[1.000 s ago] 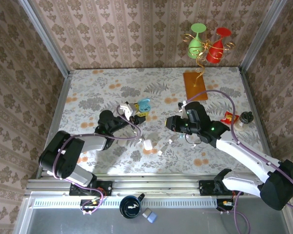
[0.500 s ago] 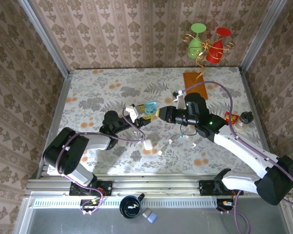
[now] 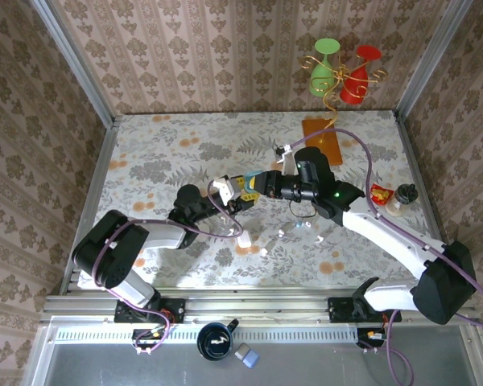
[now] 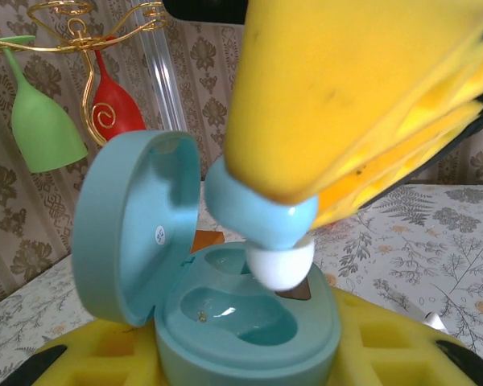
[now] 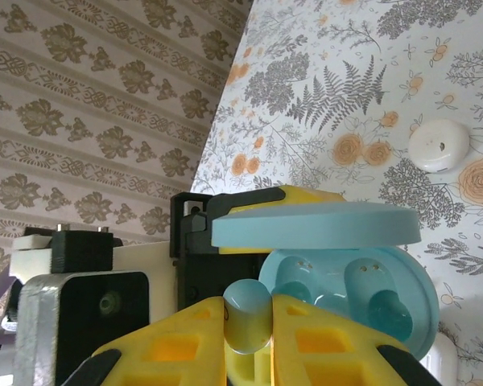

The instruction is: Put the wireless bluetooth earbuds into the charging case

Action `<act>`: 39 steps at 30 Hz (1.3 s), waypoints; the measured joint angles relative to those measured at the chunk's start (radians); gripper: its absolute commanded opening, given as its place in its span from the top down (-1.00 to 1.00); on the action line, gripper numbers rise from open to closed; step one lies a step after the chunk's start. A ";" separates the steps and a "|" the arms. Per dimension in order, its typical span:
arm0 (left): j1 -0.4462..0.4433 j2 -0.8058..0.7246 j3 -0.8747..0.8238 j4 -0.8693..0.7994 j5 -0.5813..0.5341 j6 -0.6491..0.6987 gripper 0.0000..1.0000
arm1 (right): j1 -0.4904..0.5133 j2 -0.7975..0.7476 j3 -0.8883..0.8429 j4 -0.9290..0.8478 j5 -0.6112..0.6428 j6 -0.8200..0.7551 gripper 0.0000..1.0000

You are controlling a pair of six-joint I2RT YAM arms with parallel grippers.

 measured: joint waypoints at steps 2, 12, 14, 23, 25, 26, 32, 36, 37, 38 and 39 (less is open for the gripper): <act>0.000 0.000 0.003 0.000 0.000 0.004 0.62 | 0.000 0.006 0.000 0.000 -0.002 0.000 0.62; 0.000 0.000 0.011 -0.024 -0.011 0.022 0.63 | 0.002 0.048 0.003 0.022 -0.005 0.003 0.60; 0.001 0.000 0.011 -0.036 -0.020 0.023 0.63 | 0.002 0.063 0.010 0.020 -0.002 0.003 0.60; 0.001 -0.003 0.011 -0.047 -0.031 0.023 0.62 | 0.006 0.068 0.020 0.014 0.010 0.003 0.39; 0.002 -0.008 0.011 -0.052 -0.031 0.023 0.62 | 0.006 0.068 0.025 0.009 0.015 0.000 0.39; 0.002 -0.010 0.011 -0.053 -0.031 0.023 0.63 | 0.007 0.068 0.029 0.002 0.023 0.000 0.38; 0.009 -0.010 0.011 -0.043 -0.030 0.022 0.63 | 0.011 0.035 0.034 -0.047 0.064 -0.027 0.13; 0.019 -0.011 0.011 -0.020 -0.030 0.018 0.62 | 0.011 -0.024 0.012 -0.042 0.072 -0.071 -0.03; 0.025 -0.011 0.010 -0.015 -0.030 0.014 0.62 | 0.010 -0.055 -0.010 -0.038 0.080 -0.082 -0.04; 0.030 -0.011 0.009 -0.013 -0.030 0.010 0.62 | 0.010 -0.089 -0.034 -0.039 0.091 -0.095 -0.04; 0.035 -0.011 0.006 -0.010 -0.031 0.006 0.62 | 0.008 -0.117 -0.057 -0.039 0.105 -0.103 -0.05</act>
